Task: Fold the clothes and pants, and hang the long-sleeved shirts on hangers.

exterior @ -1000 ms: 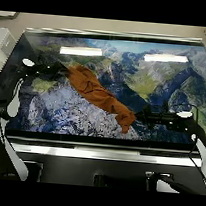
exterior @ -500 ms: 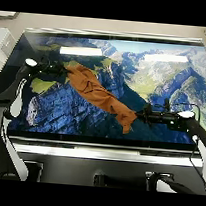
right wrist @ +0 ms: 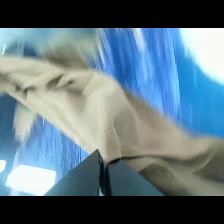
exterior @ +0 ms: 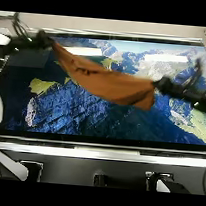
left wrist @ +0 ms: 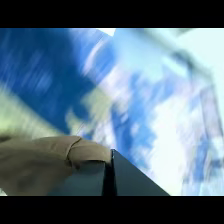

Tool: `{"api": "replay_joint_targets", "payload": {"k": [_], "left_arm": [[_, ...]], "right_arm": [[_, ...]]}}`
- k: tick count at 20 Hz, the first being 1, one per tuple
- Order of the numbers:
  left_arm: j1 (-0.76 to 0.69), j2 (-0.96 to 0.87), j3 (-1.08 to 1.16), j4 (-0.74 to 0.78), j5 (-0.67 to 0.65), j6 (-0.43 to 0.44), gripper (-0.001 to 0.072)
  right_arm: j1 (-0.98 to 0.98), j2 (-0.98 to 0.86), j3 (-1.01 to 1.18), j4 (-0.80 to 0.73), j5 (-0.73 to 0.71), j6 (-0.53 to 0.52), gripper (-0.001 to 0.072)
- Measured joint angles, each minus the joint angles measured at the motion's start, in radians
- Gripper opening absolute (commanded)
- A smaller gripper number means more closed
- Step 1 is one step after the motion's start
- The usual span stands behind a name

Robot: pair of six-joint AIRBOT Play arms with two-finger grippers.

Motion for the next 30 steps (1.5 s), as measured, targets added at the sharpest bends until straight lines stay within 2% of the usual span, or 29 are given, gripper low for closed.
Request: {"api": "replay_joint_targets", "payload": {"k": [3,8,10,12,15,19,22,26,30], "left_arm": [[0.011,0.192,0.002,-0.003,0.034,0.037,0.0017],[0.033,0.560,0.001,0.057,0.051,0.071,0.0017],[0.037,0.702,-0.006,0.155,0.035,0.016,0.0017],[0.040,0.816,-0.017,0.293,0.002,-0.077,0.0017],[0.040,0.894,-0.053,0.446,-0.066,-0.173,0.0018],[0.037,0.823,-0.179,0.530,-0.154,-0.214,0.0019],[0.020,0.651,-0.299,0.533,-0.164,-0.189,0.0019],[-0.027,0.303,-0.331,0.505,-0.089,-0.121,0.0018],[-0.070,-0.027,-0.192,0.494,-0.044,-0.127,0.0020]], "right_arm": [[0.000,0.034,0.209,-0.048,-0.006,-0.009,0.0030],[0.000,0.117,0.481,-0.083,0.122,0.050,0.0030],[0.000,0.177,0.537,-0.100,0.179,0.112,0.0030],[0.000,0.243,0.568,-0.140,0.223,0.195,0.0030],[0.000,0.287,0.586,-0.233,0.282,0.313,0.0030],[0.000,0.193,0.587,-0.332,0.382,0.391,0.0031],[0.001,0.042,0.546,-0.362,0.421,0.383,0.0031],[0.001,-0.214,0.459,-0.385,0.341,0.312,0.0032],[0.001,-0.482,0.421,-0.397,0.215,0.270,0.0034]]}}
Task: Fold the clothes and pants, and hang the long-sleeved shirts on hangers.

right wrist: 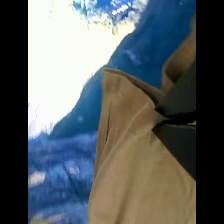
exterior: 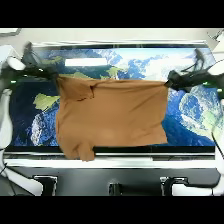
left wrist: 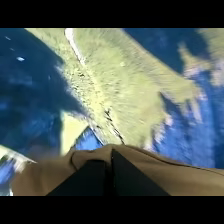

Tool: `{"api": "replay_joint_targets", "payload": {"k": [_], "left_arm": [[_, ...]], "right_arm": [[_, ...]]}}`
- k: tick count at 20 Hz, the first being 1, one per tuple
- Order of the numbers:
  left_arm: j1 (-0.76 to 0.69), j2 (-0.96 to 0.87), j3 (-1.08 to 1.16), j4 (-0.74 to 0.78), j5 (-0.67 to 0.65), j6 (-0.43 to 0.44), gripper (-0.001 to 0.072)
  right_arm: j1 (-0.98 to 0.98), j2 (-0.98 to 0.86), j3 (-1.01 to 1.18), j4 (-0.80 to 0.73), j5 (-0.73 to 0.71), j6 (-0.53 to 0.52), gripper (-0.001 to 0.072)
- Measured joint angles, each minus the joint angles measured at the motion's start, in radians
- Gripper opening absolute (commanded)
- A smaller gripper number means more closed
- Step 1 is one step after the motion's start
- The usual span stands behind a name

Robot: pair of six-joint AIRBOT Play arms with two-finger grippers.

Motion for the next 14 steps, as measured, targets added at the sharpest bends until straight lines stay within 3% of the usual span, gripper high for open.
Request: {"api": "replay_joint_targets", "payload": {"k": [1,3,4,5,6,9,12,14], "left_arm": [[-0.008,-0.068,0.047,-0.001,0.014,-0.009,0.0041],[-0.019,-0.162,0.112,-0.011,0.037,-0.039,0.0100],[-0.021,-0.191,0.130,-0.020,0.043,-0.048,0.0381],[-0.022,-0.210,0.146,-0.031,0.047,-0.055,0.0720],[-0.020,-0.218,0.156,-0.045,0.046,-0.061,0.0720],[0.010,-0.192,0.173,-0.080,0.012,-0.068,0.0718],[0.076,-0.107,0.179,-0.102,-0.074,-0.073,0.0527],[0.138,-0.036,0.162,-0.108,-0.170,-0.055,0.0526]], "right_arm": [[0.000,-0.056,-0.004,0.000,-0.032,-0.006,0.0061],[0.000,-0.138,-0.008,0.016,-0.092,-0.013,0.0213],[0.000,-0.166,-0.009,0.027,-0.116,-0.015,0.0288],[0.000,-0.187,-0.010,0.036,-0.133,-0.015,0.0458],[0.000,-0.198,-0.011,0.045,-0.146,-0.012,0.0621],[-0.011,-0.186,-0.012,0.057,-0.150,0.016,0.0639],[-0.056,-0.115,-0.012,0.061,-0.099,0.021,0.0639],[-0.108,-0.056,-0.012,0.062,-0.033,-0.019,0.0645]]}}
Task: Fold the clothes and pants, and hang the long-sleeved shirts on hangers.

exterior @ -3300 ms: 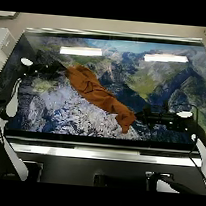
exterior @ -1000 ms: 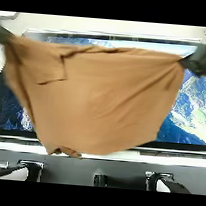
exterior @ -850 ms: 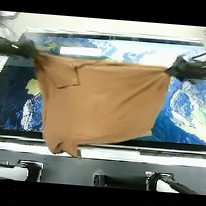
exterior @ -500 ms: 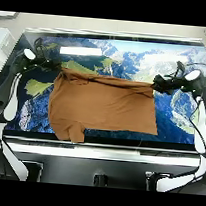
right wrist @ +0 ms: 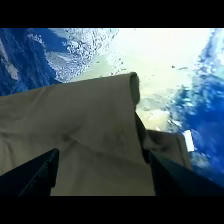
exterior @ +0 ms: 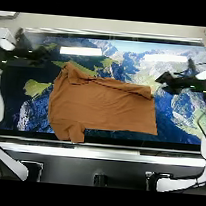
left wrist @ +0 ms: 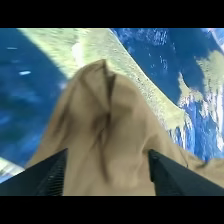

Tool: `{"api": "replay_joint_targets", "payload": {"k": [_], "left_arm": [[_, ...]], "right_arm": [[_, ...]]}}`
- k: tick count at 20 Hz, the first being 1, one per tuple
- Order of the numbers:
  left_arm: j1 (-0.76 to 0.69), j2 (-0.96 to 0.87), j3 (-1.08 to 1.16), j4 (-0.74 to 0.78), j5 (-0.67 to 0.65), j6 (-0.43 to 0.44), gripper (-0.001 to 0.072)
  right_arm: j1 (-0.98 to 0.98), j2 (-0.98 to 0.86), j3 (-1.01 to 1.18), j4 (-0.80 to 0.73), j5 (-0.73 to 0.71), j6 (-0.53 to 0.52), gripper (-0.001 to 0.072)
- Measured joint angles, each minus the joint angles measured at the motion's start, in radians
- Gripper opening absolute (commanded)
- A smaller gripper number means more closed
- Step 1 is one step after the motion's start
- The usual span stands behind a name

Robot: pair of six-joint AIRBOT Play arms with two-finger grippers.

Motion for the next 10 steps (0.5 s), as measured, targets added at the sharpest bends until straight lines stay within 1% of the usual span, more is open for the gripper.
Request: {"api": "replay_joint_targets", "payload": {"k": [1,3,5,7,10], "left_arm": [[0.031,0.039,-0.034,0.003,-0.067,0.016,0.0526],[0.087,0.129,-0.166,0.015,-0.184,0.050,0.0526],[0.138,0.247,-0.374,0.027,-0.235,0.087,0.0526],[0.185,0.391,-0.626,0.015,-0.204,0.125,0.0526],[0.246,0.588,-0.986,-0.077,-0.105,0.206,0.0530]], "right_arm": [[-0.029,0.025,0.000,0.005,0.047,-0.033,0.0668],[-0.088,0.063,-0.008,0.016,0.159,-0.105,0.0666],[-0.146,0.090,-0.051,0.066,0.237,-0.159,0.0665],[-0.182,0.112,-0.126,0.104,0.293,-0.202,0.0660],[-0.205,0.152,-0.269,0.148,0.333,-0.255,0.0660]]}}
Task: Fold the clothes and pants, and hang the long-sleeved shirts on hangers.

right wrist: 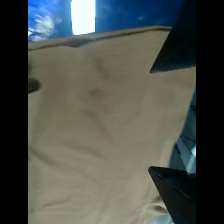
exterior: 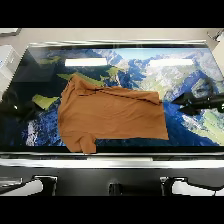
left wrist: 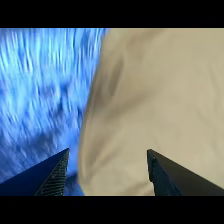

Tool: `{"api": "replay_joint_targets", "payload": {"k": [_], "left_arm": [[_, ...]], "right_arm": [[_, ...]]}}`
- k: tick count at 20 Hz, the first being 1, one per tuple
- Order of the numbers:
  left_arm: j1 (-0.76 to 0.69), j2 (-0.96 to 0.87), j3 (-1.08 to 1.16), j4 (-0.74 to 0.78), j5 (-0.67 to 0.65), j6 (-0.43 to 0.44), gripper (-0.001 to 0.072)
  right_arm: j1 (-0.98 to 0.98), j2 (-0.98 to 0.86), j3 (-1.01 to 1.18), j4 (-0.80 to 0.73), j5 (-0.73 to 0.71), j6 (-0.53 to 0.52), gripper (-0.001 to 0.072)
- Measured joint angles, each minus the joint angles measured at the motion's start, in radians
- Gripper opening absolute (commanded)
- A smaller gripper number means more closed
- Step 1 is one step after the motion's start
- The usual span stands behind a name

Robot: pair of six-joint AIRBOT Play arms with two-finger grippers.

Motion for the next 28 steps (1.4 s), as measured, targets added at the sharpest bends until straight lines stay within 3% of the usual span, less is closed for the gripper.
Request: {"api": "replay_joint_targets", "payload": {"k": [4,9,17,24,25,28], "left_arm": [[0.035,0.151,-0.350,-0.149,0.109,0.139,0.0531],[0.047,0.198,-0.560,-0.230,0.179,0.253,0.0531],[0.033,0.207,-0.634,-0.344,0.296,0.336,0.0531],[-0.065,0.181,-0.639,-0.397,0.373,0.346,0.0529],[-0.071,0.171,-0.639,-0.404,0.374,0.343,0.0461],[-0.082,0.146,-0.639,-0.401,0.400,0.324,0.0157]], "right_arm": [[-0.010,0.061,-0.139,0.040,0.017,-0.046,0.0659],[-0.013,0.152,-0.194,0.070,0.023,-0.063,0.0658],[-0.013,0.225,-0.206,0.077,0.023,-0.047,0.0657],[-0.013,0.237,-0.206,0.079,0.023,-0.043,0.0656],[-0.013,0.237,-0.206,0.079,0.023,-0.043,0.0656],[-0.013,0.238,-0.206,0.079,0.022,-0.040,0.0656]]}}
